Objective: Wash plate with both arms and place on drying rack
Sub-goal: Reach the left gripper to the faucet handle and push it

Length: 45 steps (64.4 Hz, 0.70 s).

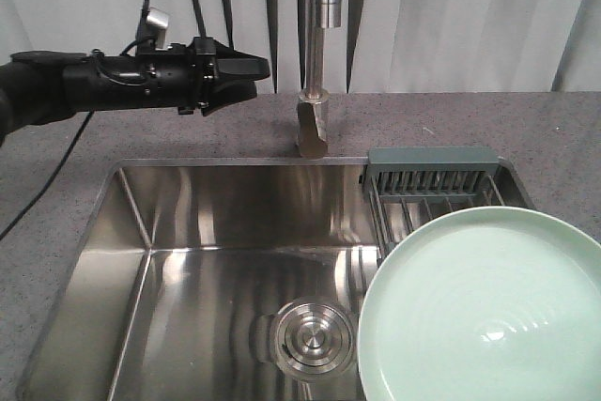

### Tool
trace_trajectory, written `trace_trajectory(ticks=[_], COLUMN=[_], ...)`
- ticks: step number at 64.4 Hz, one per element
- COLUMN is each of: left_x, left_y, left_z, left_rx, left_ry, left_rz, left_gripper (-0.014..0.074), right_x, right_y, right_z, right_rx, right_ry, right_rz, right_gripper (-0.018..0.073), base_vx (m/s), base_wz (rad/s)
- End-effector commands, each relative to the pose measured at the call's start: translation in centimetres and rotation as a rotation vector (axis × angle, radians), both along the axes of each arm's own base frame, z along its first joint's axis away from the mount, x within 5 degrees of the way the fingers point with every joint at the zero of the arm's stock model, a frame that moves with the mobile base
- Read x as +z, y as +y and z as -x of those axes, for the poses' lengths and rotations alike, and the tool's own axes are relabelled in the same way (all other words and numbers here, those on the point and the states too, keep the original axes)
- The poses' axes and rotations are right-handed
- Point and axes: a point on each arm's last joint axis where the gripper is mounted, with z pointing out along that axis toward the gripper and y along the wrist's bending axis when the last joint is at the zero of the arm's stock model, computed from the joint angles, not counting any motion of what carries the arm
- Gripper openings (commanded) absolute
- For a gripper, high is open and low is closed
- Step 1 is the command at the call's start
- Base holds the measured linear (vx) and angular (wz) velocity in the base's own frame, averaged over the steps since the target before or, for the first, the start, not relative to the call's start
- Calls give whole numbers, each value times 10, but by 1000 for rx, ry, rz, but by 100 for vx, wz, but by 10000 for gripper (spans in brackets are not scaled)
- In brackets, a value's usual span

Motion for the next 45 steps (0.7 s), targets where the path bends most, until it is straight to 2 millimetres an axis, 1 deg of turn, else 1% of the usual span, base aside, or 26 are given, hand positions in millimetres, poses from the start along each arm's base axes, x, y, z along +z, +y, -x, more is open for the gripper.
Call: trace_trajectory(ticks=[1,11,15,23,34,45], left_x=[40,39,37,31,19,18], left_y=[-17,-35,-42,-52,-59,-65], left_z=[-3,-19,-22,-23,-26,-24], left_rx=[-41,-1,6,-8,-6,-23], left_ry=[-102,-131,-119,-112,-80,-70], left_rz=[101,96,99,100,113,133], left_gripper=[443,443,443,443,443,443], right_x=[12,12,12,12,12,12], right_y=[0,0,0,0,0,0], right_z=[-4,-4,-4,-4,-4,-4], right_rx=[-21,-21,-21,-21,-21,-21], right_ry=[-75,-75,-75,-75,-75,-75], right_rz=[-23,-23,-23,-23,-23,-23], right_gripper=[-1,-1,-1,-1,-1,-1], base_vx=[0,0,0,0,0,0], base_wz=[0,0,0,0,0,0])
